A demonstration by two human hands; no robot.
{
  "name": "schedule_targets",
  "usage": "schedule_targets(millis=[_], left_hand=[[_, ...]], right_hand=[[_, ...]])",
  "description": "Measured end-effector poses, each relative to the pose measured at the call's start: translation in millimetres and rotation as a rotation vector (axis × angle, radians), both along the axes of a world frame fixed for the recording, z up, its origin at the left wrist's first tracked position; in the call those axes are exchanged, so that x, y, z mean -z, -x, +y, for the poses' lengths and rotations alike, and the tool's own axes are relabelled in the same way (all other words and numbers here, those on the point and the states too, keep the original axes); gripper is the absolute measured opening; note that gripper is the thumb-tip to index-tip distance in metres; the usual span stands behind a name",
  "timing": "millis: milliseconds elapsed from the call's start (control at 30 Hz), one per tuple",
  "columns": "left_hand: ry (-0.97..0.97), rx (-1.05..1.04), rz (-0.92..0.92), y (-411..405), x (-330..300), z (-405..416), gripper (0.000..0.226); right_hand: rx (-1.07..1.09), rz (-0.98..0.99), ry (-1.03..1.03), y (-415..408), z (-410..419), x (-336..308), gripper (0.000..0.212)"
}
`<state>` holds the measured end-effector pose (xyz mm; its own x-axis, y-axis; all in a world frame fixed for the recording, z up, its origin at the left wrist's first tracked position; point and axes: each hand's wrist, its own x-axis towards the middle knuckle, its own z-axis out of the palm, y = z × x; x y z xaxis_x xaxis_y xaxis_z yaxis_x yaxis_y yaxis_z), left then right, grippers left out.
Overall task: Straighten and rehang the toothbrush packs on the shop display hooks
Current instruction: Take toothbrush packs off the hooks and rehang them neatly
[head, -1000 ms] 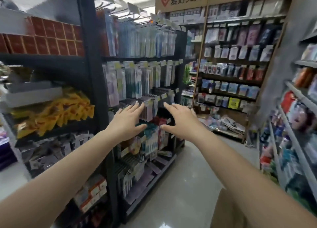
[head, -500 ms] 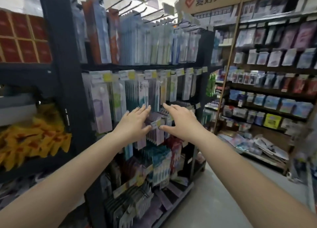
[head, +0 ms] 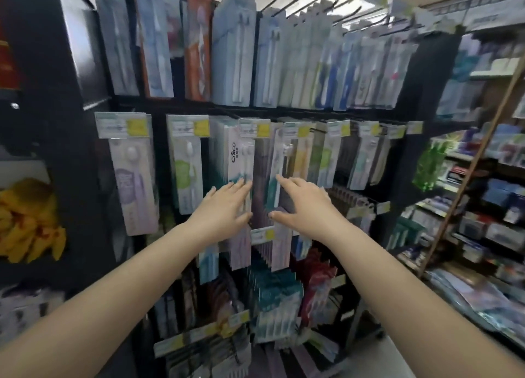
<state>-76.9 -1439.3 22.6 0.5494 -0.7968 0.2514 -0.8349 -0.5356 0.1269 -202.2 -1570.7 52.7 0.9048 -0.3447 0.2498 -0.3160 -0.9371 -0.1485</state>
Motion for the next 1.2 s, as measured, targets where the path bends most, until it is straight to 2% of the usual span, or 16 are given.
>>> schedule_targets(millis=[400,767,967,1100,1200], left_hand=[[0.035,-0.104,0.009,-59,7,-40,0.068],[0.219,-0.075,-0.020,-74,2,-27,0.067],[0.396,-0.180,-0.055,-80,7,1,0.066],[0.457,-0.245,-0.115,-84,12,12,0.064],[0.485,-0.304,-0.250,-89,12,13,0.063]], right_hand=[[-0.190,-0.019,-0.028,-92,-53,15,0.078],[-0.402,-0.169,-0.044,-136,-32,6,0.062],[-0.505,-0.227,-0.081,-155,-11,2,0.054],[-0.514,-0.231,-0.081,-162,-2,3,0.050],[-0.479,-0.241,-0.052,-164,-5,4,0.046]])
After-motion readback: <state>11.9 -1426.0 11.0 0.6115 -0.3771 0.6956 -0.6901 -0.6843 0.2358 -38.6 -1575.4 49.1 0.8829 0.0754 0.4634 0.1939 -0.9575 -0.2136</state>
